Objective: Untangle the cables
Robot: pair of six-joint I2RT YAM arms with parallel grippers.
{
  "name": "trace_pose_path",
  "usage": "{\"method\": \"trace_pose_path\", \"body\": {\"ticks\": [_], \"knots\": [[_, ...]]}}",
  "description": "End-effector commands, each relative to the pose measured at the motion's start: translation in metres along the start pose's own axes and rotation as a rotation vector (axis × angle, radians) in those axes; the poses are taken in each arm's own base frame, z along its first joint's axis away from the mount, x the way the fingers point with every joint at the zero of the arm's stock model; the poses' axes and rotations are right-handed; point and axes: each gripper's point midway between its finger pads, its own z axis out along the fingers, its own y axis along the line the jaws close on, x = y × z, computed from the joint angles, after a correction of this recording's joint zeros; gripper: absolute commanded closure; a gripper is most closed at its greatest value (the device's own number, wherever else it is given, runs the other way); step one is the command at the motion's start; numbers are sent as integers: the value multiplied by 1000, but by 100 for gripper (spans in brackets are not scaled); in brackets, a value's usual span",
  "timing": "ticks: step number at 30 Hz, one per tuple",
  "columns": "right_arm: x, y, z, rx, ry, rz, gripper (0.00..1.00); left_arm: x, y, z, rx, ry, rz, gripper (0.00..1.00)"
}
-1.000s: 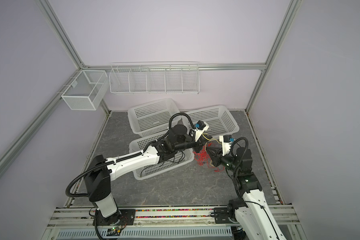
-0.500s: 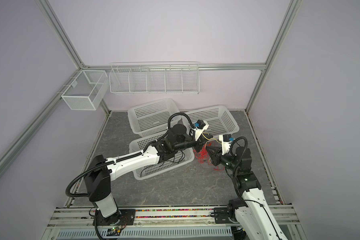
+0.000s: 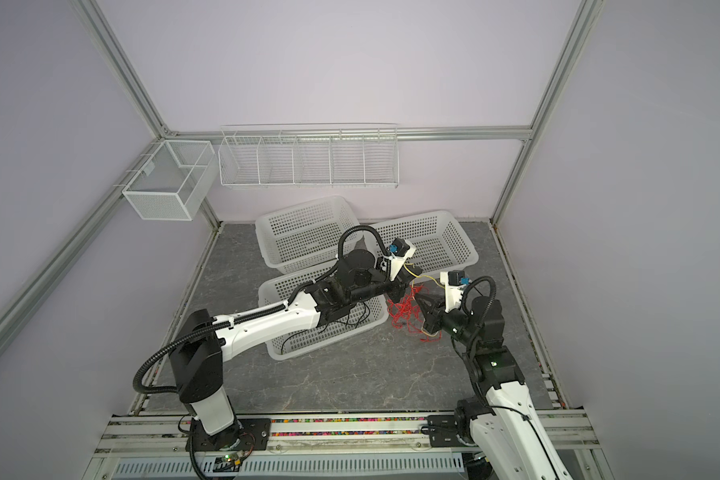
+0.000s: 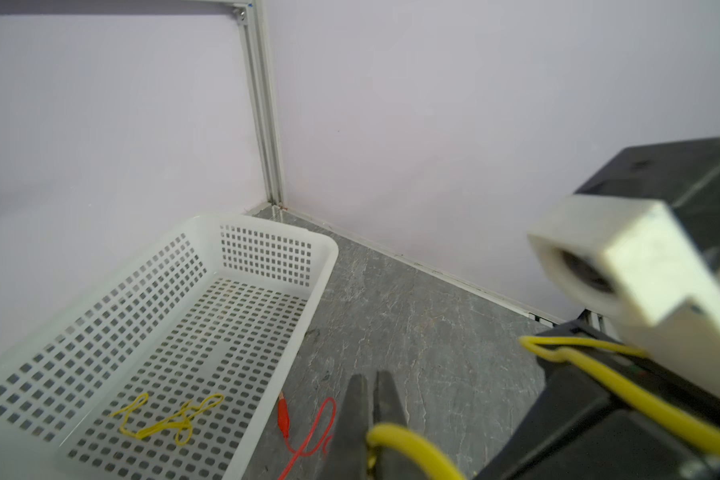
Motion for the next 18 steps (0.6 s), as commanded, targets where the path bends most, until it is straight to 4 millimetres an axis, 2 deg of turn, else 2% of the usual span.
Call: {"method": "trace_pose_path", "body": {"ticks": [1,9,18], "knots": [[33,-26,-9,140,81,23,94,-20,50,-3,-203,-36,-30,100],[64,-66,-24,355,96,113,94,-17,83,-2,-387,-7,-37,100],[90,-112,-38,610,136,198,94,-44,93,-5,-447,-56,22,100]]}}
